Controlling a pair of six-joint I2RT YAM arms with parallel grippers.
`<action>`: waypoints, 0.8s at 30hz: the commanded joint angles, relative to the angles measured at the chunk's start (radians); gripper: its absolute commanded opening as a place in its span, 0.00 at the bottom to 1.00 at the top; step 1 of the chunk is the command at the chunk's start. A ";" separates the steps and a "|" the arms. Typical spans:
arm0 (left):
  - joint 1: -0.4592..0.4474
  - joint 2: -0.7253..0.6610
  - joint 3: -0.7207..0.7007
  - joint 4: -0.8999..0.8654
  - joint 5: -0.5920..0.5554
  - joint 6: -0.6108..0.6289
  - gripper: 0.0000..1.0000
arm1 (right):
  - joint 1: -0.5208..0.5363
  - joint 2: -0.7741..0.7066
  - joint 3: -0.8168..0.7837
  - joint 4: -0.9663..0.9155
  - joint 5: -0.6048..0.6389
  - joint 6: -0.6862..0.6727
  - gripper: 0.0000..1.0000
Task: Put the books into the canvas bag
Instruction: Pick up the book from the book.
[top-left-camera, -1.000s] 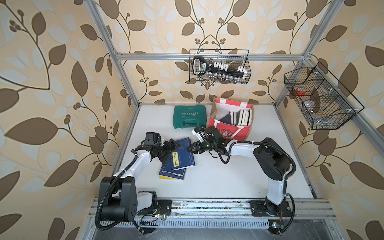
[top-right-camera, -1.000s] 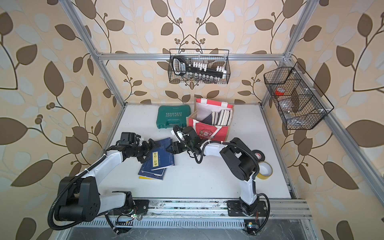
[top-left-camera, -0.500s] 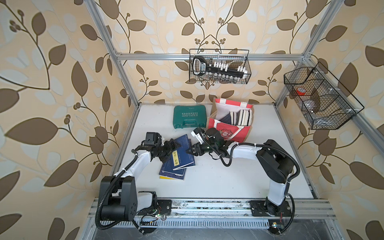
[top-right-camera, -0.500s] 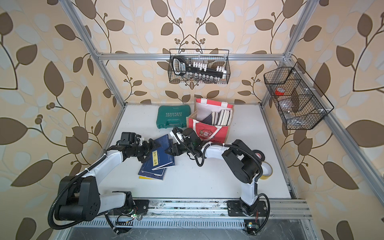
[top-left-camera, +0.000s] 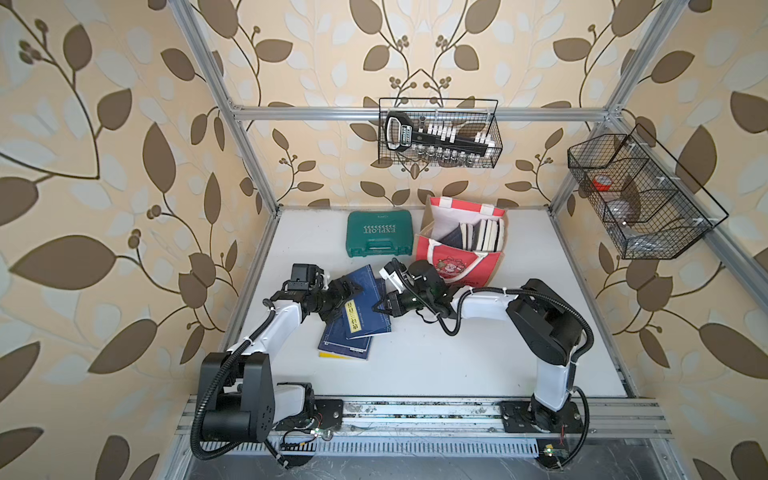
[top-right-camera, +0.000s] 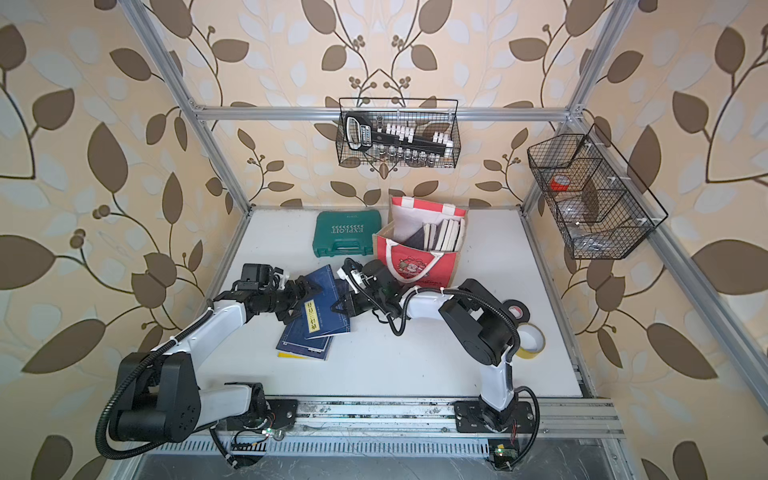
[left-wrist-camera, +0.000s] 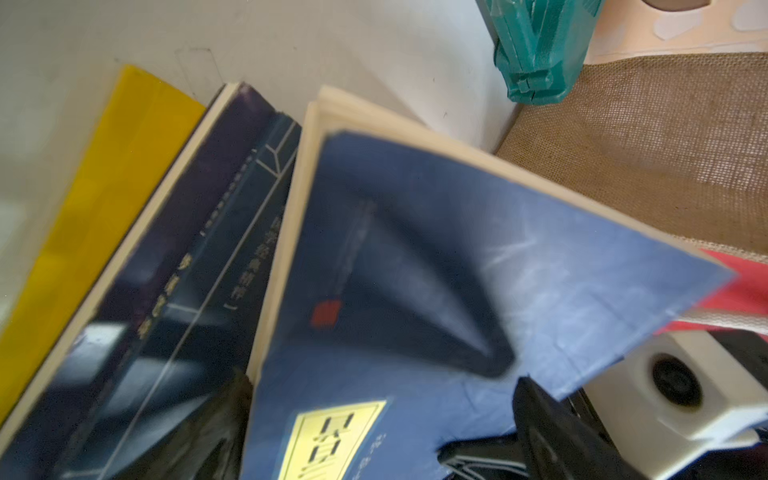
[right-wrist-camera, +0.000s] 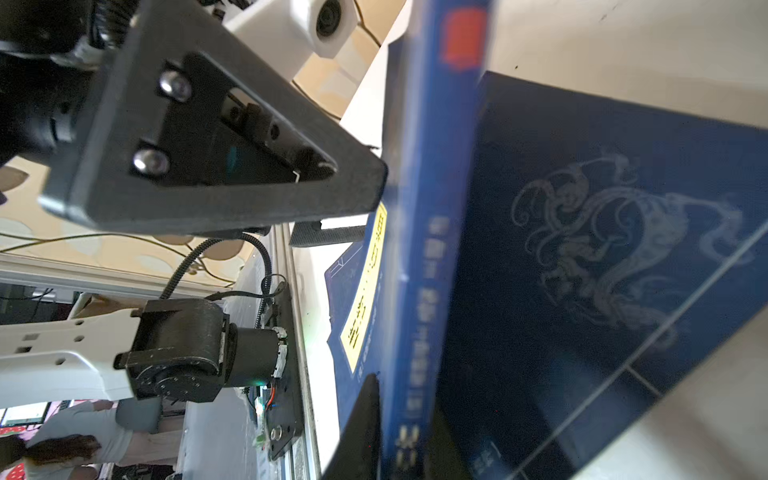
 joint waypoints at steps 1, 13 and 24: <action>-0.013 -0.059 0.045 -0.030 0.041 0.011 0.99 | 0.001 -0.014 0.015 0.006 0.032 0.030 0.05; -0.014 -0.196 0.174 -0.039 0.238 0.092 0.99 | -0.083 -0.283 -0.203 0.318 0.004 0.317 0.00; -0.108 -0.217 0.136 0.213 0.441 -0.015 0.99 | -0.120 -0.489 -0.202 0.332 -0.039 0.363 0.00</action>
